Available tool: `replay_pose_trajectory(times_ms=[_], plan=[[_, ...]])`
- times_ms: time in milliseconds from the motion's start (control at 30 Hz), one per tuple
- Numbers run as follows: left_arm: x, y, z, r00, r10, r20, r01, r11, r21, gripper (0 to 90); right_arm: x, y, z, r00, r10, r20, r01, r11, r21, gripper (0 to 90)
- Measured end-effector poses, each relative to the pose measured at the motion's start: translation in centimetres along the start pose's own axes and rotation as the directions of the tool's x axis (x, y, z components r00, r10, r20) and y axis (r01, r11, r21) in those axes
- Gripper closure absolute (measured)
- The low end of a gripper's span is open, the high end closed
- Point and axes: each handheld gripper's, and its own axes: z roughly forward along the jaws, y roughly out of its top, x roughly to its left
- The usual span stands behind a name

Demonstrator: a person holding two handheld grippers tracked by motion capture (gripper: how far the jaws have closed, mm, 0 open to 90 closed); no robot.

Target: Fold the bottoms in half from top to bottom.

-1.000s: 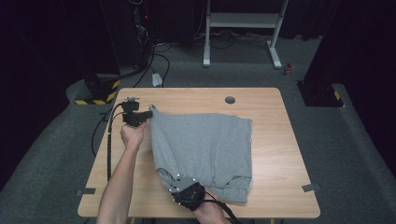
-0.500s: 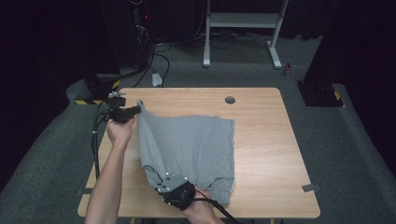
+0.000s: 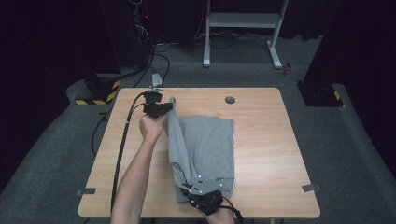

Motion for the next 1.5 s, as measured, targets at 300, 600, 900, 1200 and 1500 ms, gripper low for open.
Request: replay_pose_trajectory(times_ms=[300,600,900,1200,1500], plan=[[-2.9,0.3,2.5,0.9994,0.015,0.03,-0.015,0.9999,0.002,87.5,-0.9,-2.1,-2.1,0.9981,0.042,0.045,-0.041,0.999,-0.028,82.5],[-5.9,0.8,4.7,0.9964,0.06,0.059,-0.062,0.9979,0.019,87.4,-1.8,-4.4,-3.2,0.9895,0.127,0.069,-0.124,0.991,-0.051,82.4],[-8.8,1.0,6.5,0.9901,0.106,0.092,-0.108,0.9941,0.013,87.4,-2.2,-6.4,-4.5,0.981,0.168,0.098,-0.162,0.985,-0.06,82.2],[-11.3,1.1,8.0,0.9852,0.123,0.119,-0.127,0.9917,0.023,87.4,-2.5,-7.7,-5.2,0.9718,0.195,0.132,-0.189,0.98,-0.059,82.0],[-13.0,1.1,9.0,0.9824,0.131,0.133,-0.136,0.9904,0.027,87.3,-2.9,-8.8,-6.0,0.9606,0.234,0.15,-0.227,0.972,-0.06,81.9]])
